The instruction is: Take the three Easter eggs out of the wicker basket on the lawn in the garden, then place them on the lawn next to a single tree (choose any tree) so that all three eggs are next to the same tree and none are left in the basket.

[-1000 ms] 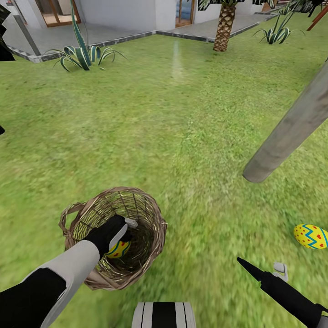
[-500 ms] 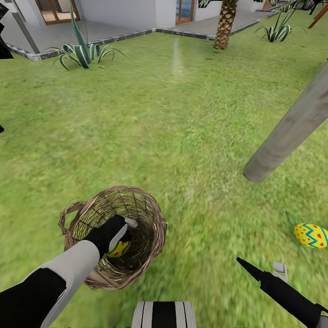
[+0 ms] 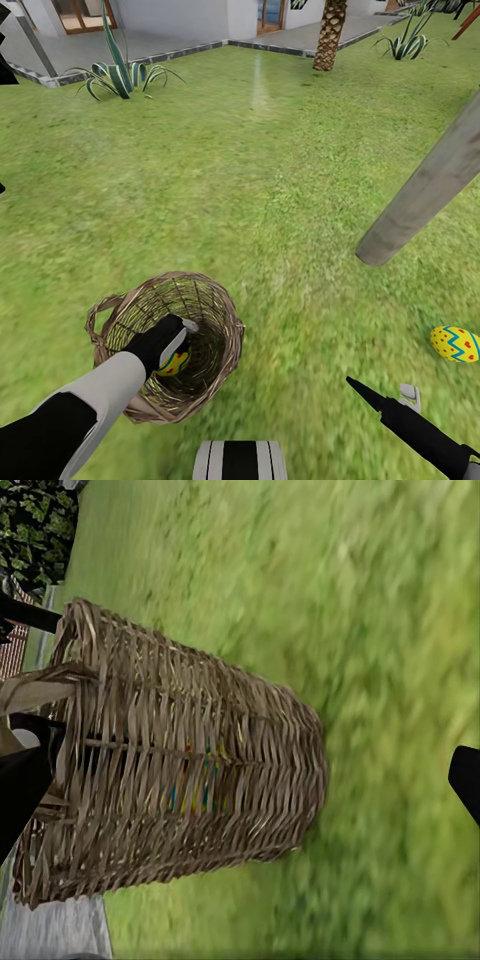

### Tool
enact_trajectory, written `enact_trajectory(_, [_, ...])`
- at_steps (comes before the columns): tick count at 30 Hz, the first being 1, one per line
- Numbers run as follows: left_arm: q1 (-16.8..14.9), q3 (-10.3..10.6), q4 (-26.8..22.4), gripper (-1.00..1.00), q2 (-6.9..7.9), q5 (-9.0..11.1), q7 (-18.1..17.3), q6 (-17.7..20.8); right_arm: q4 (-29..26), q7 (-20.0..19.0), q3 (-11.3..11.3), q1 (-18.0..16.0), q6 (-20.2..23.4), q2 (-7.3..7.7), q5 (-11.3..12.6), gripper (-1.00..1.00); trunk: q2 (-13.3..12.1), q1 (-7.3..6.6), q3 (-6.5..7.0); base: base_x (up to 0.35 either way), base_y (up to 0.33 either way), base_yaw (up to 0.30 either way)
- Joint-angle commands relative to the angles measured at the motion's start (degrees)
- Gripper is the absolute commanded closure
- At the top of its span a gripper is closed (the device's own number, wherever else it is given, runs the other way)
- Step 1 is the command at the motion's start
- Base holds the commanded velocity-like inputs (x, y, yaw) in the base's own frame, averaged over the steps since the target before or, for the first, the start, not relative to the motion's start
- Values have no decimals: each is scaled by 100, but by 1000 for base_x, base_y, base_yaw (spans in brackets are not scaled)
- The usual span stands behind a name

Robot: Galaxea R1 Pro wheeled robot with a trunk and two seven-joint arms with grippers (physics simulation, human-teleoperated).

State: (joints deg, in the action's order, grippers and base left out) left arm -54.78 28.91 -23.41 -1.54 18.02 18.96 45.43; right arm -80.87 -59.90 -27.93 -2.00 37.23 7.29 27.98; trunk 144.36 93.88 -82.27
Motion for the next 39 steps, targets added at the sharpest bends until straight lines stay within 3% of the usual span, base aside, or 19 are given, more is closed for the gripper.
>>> enact_trajectory(1, [-5,43,-6,-100,4,58,53,18,1,-5,-3,-2,39,1,27,-100,1,-1,-4,0,0,0])
enact_trajectory(27, [-6,44,8,-100,4,76,-63,32,1,3,-2,-2,39,1,24,-100,1,-1,-4,0,0,0])
enact_trajectory(39, [-3,46,36,-100,4,79,-371,76,1,4,-6,-2,39,1,24,-100,5,7,-70,0,0,0])
